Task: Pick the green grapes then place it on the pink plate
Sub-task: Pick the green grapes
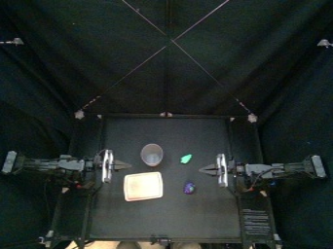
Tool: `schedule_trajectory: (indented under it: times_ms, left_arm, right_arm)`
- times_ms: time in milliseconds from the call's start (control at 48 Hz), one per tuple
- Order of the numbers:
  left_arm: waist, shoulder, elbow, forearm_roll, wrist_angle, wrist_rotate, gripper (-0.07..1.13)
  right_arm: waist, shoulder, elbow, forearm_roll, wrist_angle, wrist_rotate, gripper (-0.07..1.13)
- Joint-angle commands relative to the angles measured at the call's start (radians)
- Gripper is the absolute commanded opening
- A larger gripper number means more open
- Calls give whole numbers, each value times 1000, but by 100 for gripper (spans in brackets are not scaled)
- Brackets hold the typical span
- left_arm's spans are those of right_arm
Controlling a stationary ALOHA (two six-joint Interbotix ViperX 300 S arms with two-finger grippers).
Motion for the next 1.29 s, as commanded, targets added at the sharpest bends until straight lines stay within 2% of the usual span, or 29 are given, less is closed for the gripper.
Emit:
schedule_trajectory:
  times_ms: [21, 250, 354, 458, 562, 750, 958, 1083, 1292]
  left_arm:
    - [0, 9, -63, 2, 67, 2, 14]
    - [3, 9, -118, 5, 186, 6, 14]
    - [14, 9, -124, 12, 201, 6, 14]
    - [28, 9, -118, 11, 201, 5, 14]
    - [38, 9, -112, 9, 199, 5, 14]
    - [57, 9, -109, 9, 189, 5, 14]
    - [64, 9, -109, 9, 166, 5, 14]
    - [74, 9, -109, 8, 141, 5, 14]
    - [89, 9, -110, 8, 126, 5, 14]
  right_arm:
    - [-3, 29, -8, 2, 18, 6, 12]
    - [-11, 106, -81, -6, 259, 23, 11]
    - [-29, 135, -153, -35, 416, 20, 12]
    - [-67, 156, -221, -86, 578, 18, 19]
    - [-87, 173, -255, -137, 687, 9, 32]
    - [-110, 178, -242, -181, 698, 26, 62]
    - [-140, 186, -229, -48, 643, 29, 88]
    - [-160, 213, -201, -46, 598, 29, 95]
    - [-227, 339, -193, -100, 578, 15, 95]
